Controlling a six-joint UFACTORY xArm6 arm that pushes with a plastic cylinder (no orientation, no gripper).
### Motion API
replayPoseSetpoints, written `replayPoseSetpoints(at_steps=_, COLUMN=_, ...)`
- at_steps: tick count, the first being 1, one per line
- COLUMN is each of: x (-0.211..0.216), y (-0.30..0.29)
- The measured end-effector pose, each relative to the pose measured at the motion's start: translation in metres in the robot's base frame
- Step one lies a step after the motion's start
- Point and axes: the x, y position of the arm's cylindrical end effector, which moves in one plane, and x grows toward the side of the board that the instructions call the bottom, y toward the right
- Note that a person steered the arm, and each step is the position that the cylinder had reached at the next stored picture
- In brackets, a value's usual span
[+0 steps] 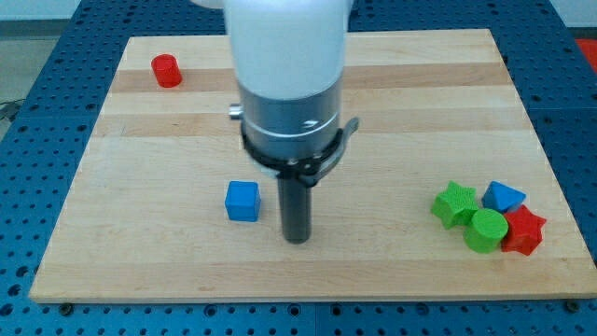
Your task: Keep blue cube diagonally top left of green blocks
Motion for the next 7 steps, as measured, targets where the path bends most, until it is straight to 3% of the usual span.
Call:
replayPoseSetpoints(at_steps=1, x=0.034, y=-0.068)
replayPoseSetpoints(at_steps=2, x=0.04, y=-0.103)
replayPoseSetpoints(at_steps=3, x=-0.059, y=-0.101)
replayPoseSetpoints(at_steps=5, x=-0.071, y=-0.093)
replayPoseSetpoints(at_steps=7, x=-0.033, y=-0.068)
